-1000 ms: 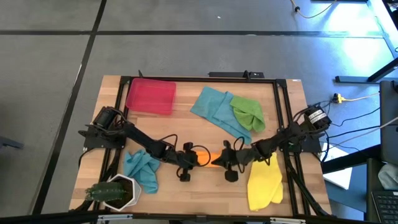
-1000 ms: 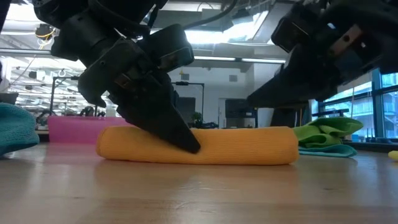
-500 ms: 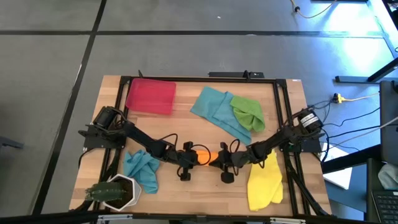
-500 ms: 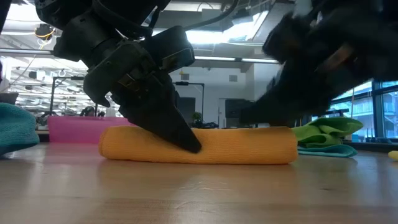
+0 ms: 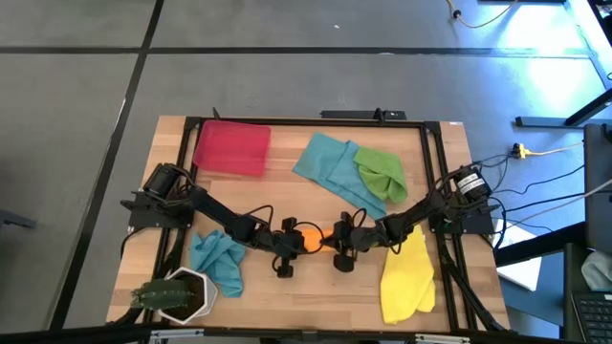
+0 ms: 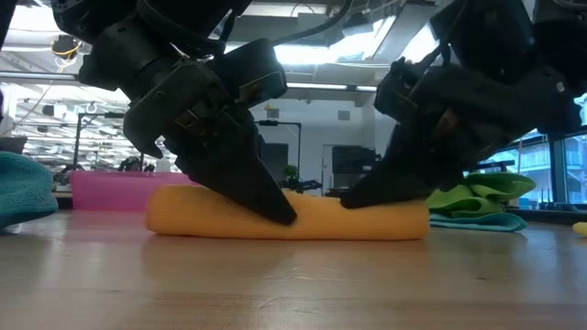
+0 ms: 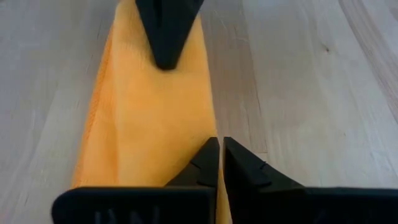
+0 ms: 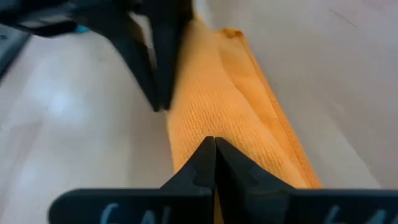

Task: Roll microfiber towels into tight, uniform cylinder then place into a basket
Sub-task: Roll the orange microfiber towel

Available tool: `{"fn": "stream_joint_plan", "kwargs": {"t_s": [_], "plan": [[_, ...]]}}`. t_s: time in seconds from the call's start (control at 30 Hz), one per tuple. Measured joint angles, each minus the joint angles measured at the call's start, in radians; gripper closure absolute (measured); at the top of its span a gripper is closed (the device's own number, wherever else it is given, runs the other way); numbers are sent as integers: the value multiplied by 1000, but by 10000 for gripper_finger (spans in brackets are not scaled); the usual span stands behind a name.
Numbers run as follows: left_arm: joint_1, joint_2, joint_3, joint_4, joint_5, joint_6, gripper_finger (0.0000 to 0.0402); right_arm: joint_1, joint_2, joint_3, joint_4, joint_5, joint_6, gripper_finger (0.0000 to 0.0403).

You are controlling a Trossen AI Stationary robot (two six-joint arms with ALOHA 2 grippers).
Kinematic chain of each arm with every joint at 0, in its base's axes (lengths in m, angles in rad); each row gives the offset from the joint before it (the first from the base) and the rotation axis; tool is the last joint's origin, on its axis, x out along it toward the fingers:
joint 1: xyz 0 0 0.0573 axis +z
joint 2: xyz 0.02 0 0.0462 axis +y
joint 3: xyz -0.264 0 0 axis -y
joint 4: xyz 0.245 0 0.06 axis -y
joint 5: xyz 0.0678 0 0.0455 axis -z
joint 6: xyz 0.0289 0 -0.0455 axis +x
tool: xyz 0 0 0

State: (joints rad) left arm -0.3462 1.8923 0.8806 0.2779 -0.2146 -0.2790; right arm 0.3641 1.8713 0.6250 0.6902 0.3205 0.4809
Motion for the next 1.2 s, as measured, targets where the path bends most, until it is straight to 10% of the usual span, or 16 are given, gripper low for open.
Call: {"fn": "stream_joint_plan", "kwargs": {"t_s": [0.43, 0.77, 1.2], "plan": [[-24, -19, 0, 19, -1, 54, 344, -14, 0, 1, -85, 71, 39, 394], [-39, -69, 1, -14, -321, 99, 332, -14, 0, 1, -87, 58, 39, 394], [6, -61, 1, -232, -371, -121, 365, -14, 0, 1, -88, 45, 39, 394]]}}
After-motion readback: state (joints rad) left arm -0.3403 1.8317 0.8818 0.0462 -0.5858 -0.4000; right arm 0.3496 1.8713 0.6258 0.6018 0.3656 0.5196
